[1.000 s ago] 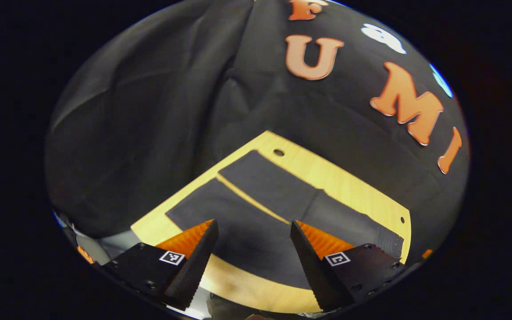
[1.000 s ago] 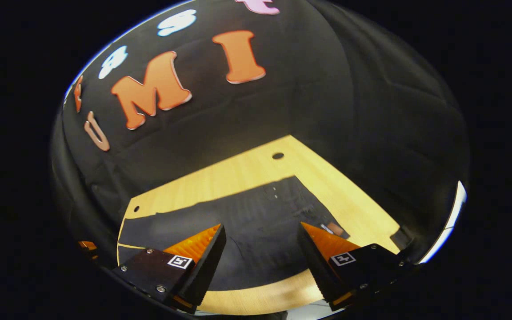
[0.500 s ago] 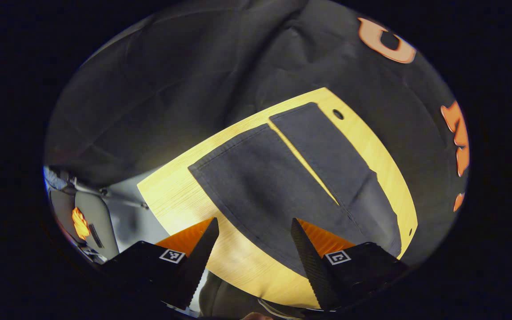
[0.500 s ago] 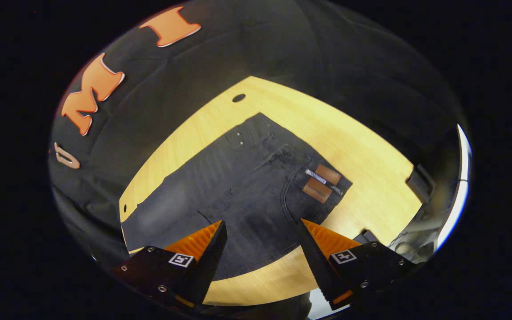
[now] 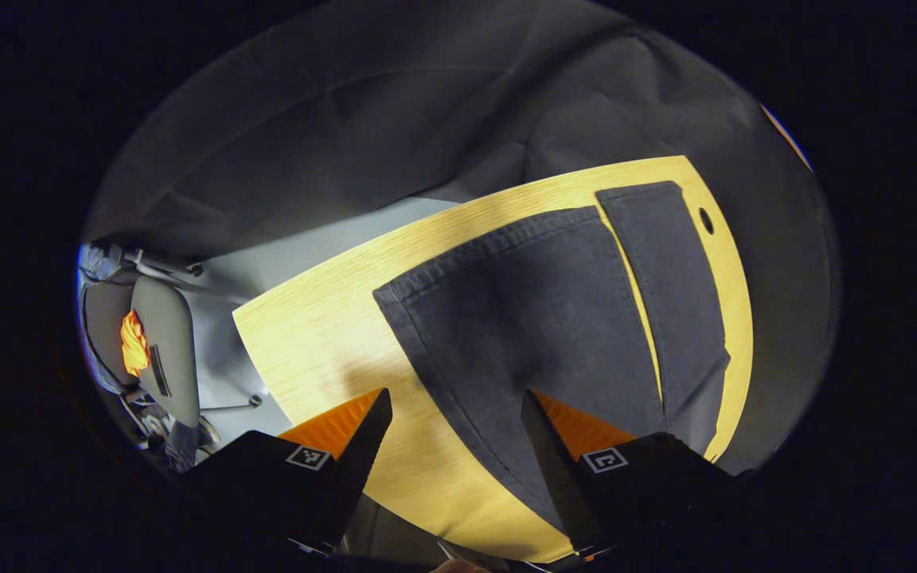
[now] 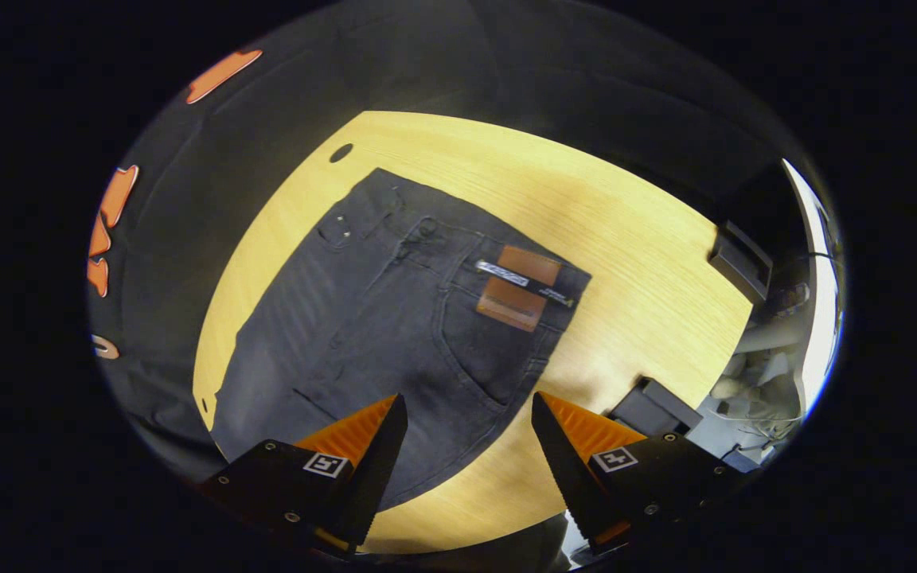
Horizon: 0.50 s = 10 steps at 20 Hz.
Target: Grasp the waist and the cuffs of the jeans and fold them to make the two legs overlap; first hold the waist and fold one-third of the jeans toward the cuffs, then hold the cuffs and fold the remaining one-third in the same direction to finish folding.
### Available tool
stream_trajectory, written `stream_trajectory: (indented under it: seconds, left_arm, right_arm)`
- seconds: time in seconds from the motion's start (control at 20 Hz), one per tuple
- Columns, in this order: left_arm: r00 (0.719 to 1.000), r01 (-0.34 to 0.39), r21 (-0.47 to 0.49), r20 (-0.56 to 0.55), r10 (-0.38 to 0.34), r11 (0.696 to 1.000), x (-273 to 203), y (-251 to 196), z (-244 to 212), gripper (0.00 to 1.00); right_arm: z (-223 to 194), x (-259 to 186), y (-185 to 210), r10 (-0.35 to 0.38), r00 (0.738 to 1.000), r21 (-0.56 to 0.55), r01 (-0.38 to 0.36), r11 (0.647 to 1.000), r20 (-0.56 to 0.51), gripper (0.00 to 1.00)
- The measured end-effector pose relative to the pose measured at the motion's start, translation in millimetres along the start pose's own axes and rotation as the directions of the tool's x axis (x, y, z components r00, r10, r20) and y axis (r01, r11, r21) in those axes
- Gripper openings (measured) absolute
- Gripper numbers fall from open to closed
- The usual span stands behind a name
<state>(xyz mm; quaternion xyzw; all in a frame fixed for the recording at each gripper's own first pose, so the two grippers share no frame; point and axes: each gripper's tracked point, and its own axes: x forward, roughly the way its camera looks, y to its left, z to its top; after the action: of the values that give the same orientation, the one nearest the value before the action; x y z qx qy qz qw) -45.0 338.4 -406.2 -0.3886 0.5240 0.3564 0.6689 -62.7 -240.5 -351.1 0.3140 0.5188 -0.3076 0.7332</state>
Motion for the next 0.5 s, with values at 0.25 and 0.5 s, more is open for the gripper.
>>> stream_trajectory:
  seconds: [0.25,0.5]
  left_arm:
    - [0.996,-0.076,-0.006,-0.039,0.075,0.997,16,4,8,0.98]
    - [0.983,-0.173,0.023,-0.053,0.174,0.985,20,15,19,0.96]
  right_arm:
    - [8,23,-24,-0.079,0.996,0.085,0.082,0.993,-0.044,0.94]
    - [23,38,-26,-0.135,0.988,0.162,0.145,0.976,-0.071,0.91]
